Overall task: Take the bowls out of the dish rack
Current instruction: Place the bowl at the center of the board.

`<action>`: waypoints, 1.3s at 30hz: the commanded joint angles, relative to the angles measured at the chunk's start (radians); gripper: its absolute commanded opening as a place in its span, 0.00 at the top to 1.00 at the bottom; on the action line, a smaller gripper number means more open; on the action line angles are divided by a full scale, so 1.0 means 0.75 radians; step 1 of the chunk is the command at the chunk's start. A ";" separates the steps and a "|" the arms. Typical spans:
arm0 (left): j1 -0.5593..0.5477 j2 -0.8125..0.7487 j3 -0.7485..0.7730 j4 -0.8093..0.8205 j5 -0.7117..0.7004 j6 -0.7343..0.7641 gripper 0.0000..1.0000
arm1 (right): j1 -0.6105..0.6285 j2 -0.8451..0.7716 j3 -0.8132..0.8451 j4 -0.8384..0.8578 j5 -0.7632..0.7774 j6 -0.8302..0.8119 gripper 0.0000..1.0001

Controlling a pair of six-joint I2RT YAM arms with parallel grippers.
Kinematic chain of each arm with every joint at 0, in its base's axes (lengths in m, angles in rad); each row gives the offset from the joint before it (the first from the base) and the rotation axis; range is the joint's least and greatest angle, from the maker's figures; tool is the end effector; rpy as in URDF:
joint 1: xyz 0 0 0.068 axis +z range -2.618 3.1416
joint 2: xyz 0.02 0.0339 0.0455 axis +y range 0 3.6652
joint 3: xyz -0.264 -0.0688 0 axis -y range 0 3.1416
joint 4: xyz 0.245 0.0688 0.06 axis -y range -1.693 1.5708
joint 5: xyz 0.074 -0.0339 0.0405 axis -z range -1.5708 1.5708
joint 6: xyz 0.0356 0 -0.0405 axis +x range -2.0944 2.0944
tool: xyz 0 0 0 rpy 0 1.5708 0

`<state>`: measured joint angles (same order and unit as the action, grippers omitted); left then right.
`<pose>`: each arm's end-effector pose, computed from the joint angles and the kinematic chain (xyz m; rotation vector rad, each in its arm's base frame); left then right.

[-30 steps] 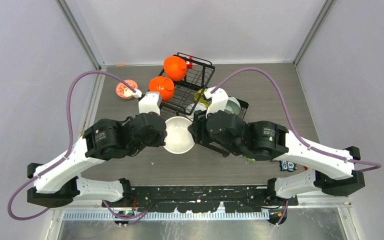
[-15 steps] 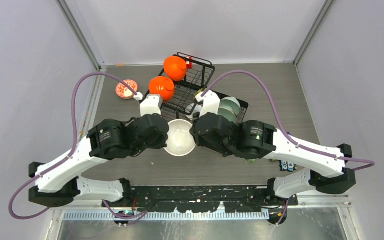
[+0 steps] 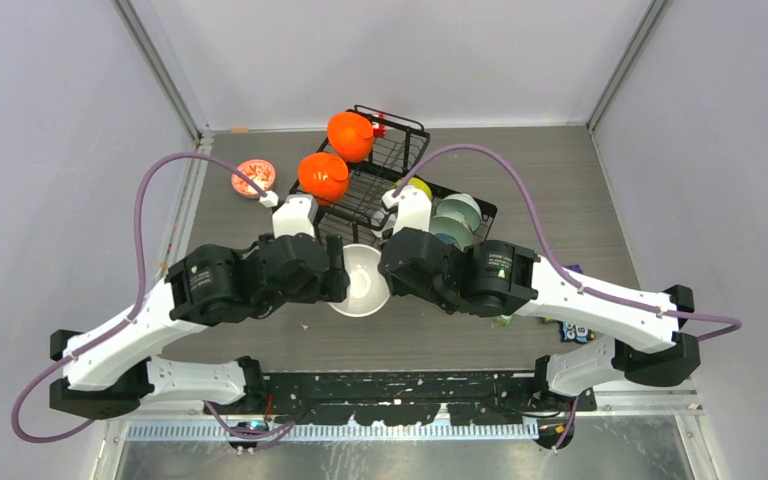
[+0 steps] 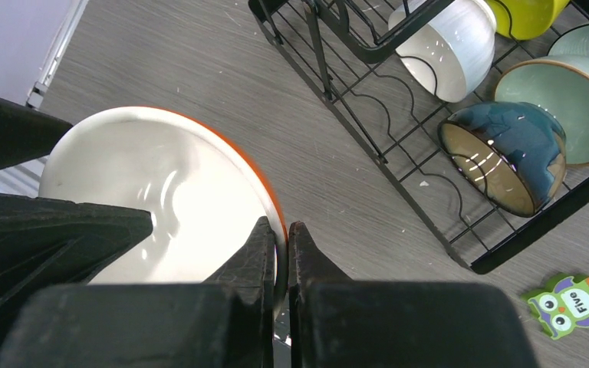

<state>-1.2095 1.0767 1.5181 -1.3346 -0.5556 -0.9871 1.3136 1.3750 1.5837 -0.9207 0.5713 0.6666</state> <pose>0.0727 -0.1393 0.4236 0.0258 2.3322 -0.4270 0.0885 0.2607 0.4140 -0.4138 2.1535 0.4819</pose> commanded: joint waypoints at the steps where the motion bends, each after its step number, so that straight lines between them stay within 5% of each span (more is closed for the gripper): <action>1: 0.003 -0.034 -0.020 0.038 -0.012 0.003 0.19 | -0.003 -0.023 0.019 0.051 0.028 0.098 0.99; 18: 0.003 -0.085 -0.143 0.029 -0.123 -0.202 0.45 | -0.050 0.024 -0.036 0.094 -0.015 0.238 0.99; 34: 0.003 -0.078 -0.174 0.075 -0.104 -0.196 0.59 | -0.062 0.035 -0.050 0.129 -0.050 0.241 0.99; 39: 0.001 -0.082 -0.176 0.073 -0.104 -0.193 0.76 | -0.062 0.034 -0.048 0.135 -0.054 0.235 0.99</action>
<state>-1.2095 1.0225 1.3869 -1.3102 -0.6155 -1.1225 1.2694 1.4090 1.5249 -0.8833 0.5198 0.8192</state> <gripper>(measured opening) 0.308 0.071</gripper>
